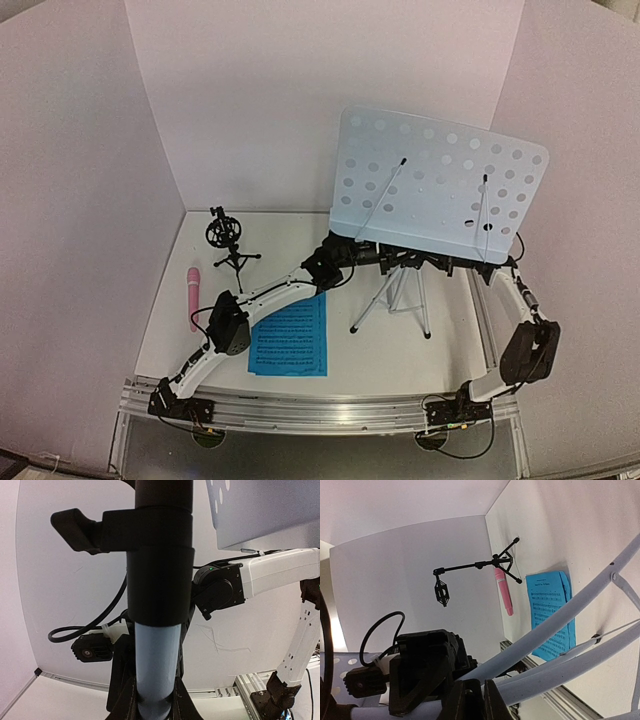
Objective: Set up the instrument practice props
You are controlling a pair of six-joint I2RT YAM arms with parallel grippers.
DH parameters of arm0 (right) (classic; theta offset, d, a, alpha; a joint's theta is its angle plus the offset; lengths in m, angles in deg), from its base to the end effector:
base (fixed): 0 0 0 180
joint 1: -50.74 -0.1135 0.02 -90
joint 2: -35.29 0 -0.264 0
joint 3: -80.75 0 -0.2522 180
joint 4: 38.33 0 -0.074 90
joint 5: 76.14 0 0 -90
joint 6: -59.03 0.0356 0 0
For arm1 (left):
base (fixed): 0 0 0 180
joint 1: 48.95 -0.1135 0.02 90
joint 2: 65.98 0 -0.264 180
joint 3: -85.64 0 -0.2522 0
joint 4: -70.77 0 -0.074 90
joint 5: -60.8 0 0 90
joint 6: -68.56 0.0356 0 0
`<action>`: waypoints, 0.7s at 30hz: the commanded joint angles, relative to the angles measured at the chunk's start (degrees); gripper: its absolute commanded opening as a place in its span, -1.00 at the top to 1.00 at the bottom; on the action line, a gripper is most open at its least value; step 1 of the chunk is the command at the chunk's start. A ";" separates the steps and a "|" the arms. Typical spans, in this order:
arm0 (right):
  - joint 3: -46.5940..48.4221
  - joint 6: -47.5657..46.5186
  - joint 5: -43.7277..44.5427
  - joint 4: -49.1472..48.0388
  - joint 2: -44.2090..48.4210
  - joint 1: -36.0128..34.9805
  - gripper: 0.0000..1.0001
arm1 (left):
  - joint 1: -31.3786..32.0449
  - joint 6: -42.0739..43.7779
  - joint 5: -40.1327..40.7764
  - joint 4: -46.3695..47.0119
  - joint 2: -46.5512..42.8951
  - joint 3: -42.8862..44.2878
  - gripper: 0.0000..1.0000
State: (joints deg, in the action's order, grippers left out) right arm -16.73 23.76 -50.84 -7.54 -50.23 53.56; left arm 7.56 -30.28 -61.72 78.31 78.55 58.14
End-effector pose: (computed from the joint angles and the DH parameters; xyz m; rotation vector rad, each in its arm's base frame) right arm 0.3266 0.0161 0.3139 0.3955 2.2236 1.7185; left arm 0.3068 -0.4984 0.3295 1.0376 1.0440 -1.3132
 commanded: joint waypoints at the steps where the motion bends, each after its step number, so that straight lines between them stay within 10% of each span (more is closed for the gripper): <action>1: 0.98 1.14 -0.80 5.53 2.01 -0.23 0.62 | -0.46 -3.64 1.17 6.53 -2.30 2.00 1.00; 10: -1.14 -4.62 -0.60 7.55 7.21 4.08 -0.03 | -0.70 -3.91 0.56 5.95 -2.88 1.57 1.00; 21: -1.44 -49.17 8.27 7.61 7.48 10.16 -0.43 | -0.88 -4.20 -0.79 6.39 -3.17 0.84 1.00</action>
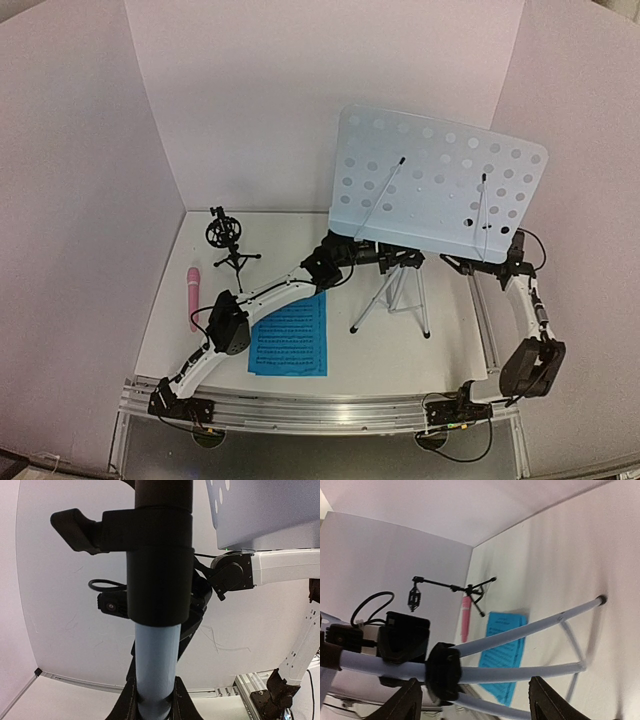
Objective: Set up the instrument practice props
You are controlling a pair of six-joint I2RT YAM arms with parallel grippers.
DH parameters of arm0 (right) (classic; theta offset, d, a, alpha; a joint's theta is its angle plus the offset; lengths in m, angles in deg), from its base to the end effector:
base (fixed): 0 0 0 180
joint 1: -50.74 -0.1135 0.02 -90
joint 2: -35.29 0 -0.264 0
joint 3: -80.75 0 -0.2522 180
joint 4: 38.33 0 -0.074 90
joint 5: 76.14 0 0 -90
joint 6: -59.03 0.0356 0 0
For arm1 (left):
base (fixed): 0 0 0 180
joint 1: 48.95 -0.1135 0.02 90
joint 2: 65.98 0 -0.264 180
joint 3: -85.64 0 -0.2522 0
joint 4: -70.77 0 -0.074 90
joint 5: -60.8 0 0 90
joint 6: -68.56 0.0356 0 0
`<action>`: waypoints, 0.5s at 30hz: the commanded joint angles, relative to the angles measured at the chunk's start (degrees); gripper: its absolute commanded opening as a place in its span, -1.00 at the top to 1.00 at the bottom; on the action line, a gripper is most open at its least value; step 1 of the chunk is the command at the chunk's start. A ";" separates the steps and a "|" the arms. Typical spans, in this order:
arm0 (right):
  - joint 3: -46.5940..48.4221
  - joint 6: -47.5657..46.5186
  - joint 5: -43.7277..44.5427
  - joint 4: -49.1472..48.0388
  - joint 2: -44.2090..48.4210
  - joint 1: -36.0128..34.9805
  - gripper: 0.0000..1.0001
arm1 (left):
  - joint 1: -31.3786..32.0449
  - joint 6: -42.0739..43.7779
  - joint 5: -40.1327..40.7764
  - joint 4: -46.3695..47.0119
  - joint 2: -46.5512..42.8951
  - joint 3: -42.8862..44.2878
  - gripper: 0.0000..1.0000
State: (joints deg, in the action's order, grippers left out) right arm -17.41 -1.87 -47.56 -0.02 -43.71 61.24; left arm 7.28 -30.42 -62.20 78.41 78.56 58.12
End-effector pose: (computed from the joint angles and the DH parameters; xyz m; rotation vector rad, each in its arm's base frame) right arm 0.2964 -0.0231 0.3323 0.1021 2.1031 1.3479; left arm 0.3090 -0.4970 0.3294 1.0402 1.0426 -1.3160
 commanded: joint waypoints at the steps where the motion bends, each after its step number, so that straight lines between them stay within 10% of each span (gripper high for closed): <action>1: -1.23 -28.33 4.80 -0.39 1.24 2.47 -0.44 | -0.59 -4.30 -0.54 6.36 -3.16 0.86 1.00; 15: -13.28 -67.32 -4.88 -32.48 2.50 1.22 -0.42 | -1.04 -8.70 -2.27 7.64 -1.78 2.68 1.00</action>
State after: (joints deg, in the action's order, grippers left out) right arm -29.24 -56.38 -49.39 -18.62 -42.18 63.75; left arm 6.61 -32.00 -64.19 79.14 78.57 58.03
